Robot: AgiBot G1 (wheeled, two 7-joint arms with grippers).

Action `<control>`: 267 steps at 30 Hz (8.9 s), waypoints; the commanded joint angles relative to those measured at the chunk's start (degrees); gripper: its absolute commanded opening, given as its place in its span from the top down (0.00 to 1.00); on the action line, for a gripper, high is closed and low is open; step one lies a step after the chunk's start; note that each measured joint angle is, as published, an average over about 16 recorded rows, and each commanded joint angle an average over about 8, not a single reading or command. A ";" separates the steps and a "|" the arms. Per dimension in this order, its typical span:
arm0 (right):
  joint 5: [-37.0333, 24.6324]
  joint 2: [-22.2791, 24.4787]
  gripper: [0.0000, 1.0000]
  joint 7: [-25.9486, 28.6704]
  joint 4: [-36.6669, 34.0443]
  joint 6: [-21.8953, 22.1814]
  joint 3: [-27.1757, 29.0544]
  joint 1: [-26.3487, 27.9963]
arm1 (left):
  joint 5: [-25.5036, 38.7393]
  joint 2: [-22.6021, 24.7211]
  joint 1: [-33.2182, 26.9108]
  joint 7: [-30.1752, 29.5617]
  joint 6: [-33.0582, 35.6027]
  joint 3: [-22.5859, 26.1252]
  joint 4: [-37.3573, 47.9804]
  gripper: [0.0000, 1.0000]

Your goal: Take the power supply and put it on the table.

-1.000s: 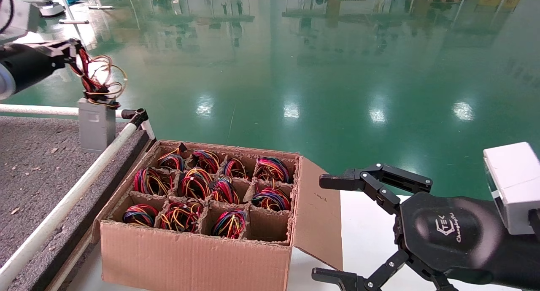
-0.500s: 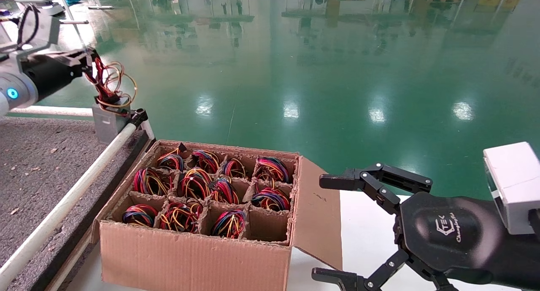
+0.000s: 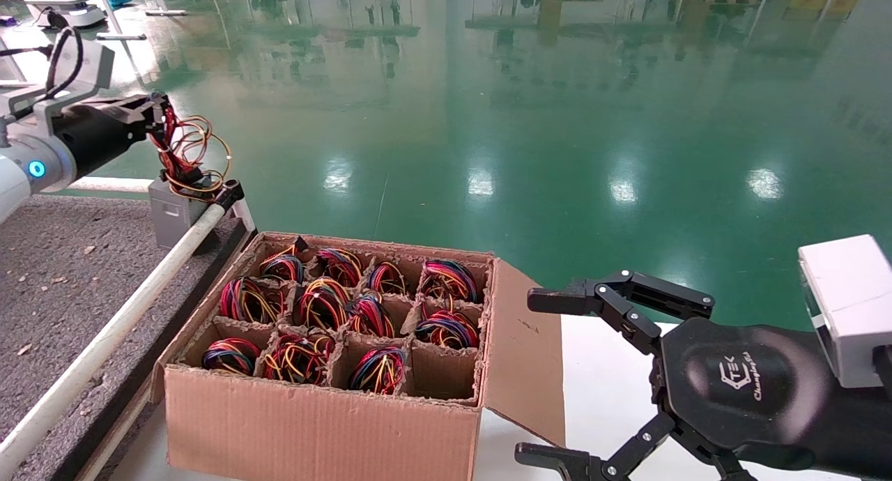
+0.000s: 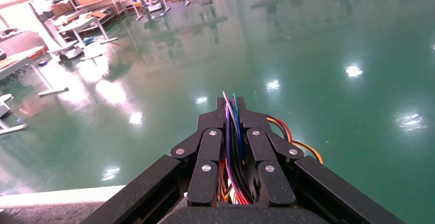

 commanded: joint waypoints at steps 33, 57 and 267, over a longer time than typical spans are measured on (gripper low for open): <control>0.04 0.02 0.00 -0.03 -0.01 0.04 -0.07 0.00 | -0.19 -0.90 0.60 0.86 0.03 -0.13 0.53 0.00; 0.04 0.02 0.00 -0.02 -0.02 0.04 -0.04 0.00 | -0.20 -0.89 0.52 0.77 0.05 -0.14 0.46 0.00; 0.21 0.10 0.00 -0.18 -0.15 0.11 -0.25 0.08 | -24.00 -28.88 39.37 -27.65 60.80 -6.15 -72.63 0.00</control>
